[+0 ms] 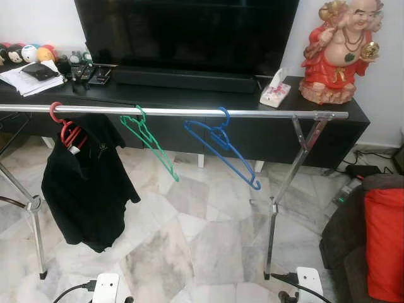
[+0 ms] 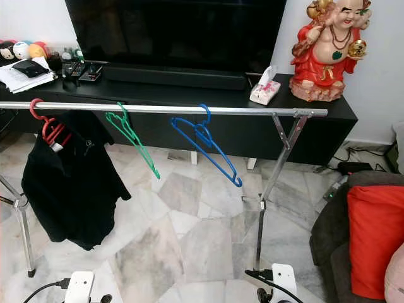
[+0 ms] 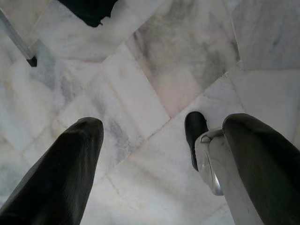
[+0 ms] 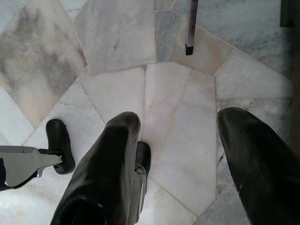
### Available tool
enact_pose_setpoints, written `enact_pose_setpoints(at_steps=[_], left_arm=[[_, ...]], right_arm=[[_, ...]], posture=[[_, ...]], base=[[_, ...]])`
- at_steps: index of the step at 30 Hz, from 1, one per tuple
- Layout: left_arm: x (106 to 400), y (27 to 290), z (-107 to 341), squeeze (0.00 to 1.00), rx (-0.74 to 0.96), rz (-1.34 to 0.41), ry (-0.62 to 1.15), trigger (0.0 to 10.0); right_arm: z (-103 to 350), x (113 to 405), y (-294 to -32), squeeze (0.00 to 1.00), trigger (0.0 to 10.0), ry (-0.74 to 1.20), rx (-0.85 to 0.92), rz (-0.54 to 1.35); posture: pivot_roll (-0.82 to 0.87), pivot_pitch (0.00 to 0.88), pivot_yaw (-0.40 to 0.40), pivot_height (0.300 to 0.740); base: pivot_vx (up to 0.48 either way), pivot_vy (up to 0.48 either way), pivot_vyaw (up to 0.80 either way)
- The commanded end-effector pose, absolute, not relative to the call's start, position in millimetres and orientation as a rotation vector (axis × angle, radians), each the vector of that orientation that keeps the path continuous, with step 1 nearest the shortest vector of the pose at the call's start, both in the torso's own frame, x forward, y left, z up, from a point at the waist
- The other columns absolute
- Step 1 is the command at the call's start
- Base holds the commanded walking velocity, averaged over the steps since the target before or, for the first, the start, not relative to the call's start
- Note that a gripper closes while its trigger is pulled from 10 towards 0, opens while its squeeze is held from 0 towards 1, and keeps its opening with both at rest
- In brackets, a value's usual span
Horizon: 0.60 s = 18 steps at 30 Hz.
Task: Hang hanger
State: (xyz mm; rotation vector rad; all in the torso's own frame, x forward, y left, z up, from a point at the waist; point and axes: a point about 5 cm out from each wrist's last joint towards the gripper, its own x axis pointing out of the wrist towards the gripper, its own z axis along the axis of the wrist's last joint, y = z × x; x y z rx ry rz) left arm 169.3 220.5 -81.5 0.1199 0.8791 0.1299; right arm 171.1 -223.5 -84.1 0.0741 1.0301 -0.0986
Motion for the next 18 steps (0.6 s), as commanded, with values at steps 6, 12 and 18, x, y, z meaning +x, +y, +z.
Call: enact_pose_setpoints(at_steps=[6, 12, 18], left_arm=[[162.7, 218.4, -86.4, 0.0, 0.113, 0.129, 0.942, 10.0], [161.8, 218.7, -86.9, 0.0, 0.1, 0.136, 0.946, 10.0], [160.8, 218.6, -87.3, 0.0, 0.093, 0.136, 0.95, 10.0]], right_arm=[[-84.8, 167.9, -226.3, 0.0, 10.0, 1.037, 0.067, -0.107], [-85.2, 167.4, -225.8, 0.0, 10.0, 1.039, 0.072, -0.108], [-86.0, 165.9, -225.7, 0.0, 10.0, 1.053, 0.06, -0.099]], posture=[[-0.04, 0.0, -0.027, 0.74], [-0.04, 0.0, -0.022, 0.74], [-0.04, 0.0, -0.02, 0.74]], base=[[0.0, 0.0, 0.0], [0.0, 0.0, 0.0], [0.0, 0.0, -0.11]])
